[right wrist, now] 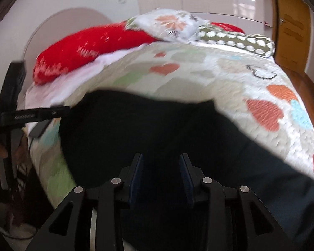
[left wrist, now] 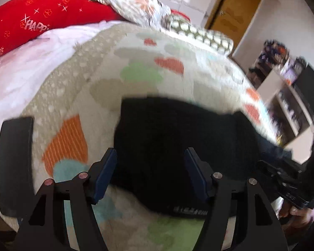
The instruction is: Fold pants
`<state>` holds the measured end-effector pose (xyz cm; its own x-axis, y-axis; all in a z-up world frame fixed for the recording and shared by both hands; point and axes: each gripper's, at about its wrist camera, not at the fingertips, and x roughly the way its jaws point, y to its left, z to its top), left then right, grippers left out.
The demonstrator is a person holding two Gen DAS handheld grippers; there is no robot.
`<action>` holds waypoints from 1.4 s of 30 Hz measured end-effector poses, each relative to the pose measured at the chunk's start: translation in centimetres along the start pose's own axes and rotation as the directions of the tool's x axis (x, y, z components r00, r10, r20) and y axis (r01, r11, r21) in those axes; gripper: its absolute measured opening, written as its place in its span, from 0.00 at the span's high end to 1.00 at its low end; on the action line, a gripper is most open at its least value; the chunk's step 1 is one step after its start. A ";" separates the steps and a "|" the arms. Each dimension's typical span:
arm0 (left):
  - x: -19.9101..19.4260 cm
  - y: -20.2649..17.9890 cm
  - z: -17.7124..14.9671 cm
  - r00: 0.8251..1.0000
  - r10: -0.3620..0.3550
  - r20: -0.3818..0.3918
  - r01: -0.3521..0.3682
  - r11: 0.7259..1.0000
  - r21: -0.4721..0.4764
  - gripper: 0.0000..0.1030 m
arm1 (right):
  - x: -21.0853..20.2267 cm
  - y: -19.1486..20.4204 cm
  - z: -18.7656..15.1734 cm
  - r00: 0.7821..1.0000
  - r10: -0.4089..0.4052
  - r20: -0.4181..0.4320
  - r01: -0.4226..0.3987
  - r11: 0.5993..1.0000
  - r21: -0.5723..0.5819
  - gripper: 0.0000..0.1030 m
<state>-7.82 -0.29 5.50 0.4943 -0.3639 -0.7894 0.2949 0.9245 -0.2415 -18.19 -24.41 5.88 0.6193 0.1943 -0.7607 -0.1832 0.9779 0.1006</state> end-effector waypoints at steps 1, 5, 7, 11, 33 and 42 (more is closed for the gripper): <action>0.6 -0.1 -0.6 0.999 0.033 -0.018 -0.033 0.999 0.013 0.36 | 0.1 0.3 -0.7 1.000 -0.005 -0.014 0.005 1.000 -0.006 0.62; 1.7 0.5 -2.1 0.996 0.087 -0.035 -0.087 0.996 0.017 0.30 | -0.2 0.7 -3.4 1.000 -0.003 -0.001 0.003 0.999 0.034 0.59; 1.3 0.9 -2.0 0.996 0.072 -0.046 -0.072 0.997 -0.010 0.30 | -1.4 0.3 -4.1 1.000 0.027 0.002 -0.028 0.999 0.047 0.59; -1.1 0.2 -1.6 0.996 0.094 0.013 -0.094 0.996 0.006 0.30 | -5.9 -3.8 -5.4 0.996 -0.068 0.055 0.058 0.984 0.166 0.57; 1.4 -16.6 -1.3 0.995 -0.098 -0.023 0.100 0.946 0.309 0.27 | -15.1 -16.1 -12.3 0.920 -0.390 0.036 0.333 0.826 0.454 0.52; 2.7 -22.8 -1.5 0.989 -0.139 -0.045 0.145 0.896 0.419 0.27 | -12.8 -16.0 -11.2 0.941 -0.337 0.025 0.295 0.856 0.426 0.47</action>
<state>-14.40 -22.17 8.03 0.4116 -0.4831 -0.7728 0.6787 0.7284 -0.0938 -31.72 -43.43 6.86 0.6640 -0.1447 -0.7336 0.3508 0.9267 0.1347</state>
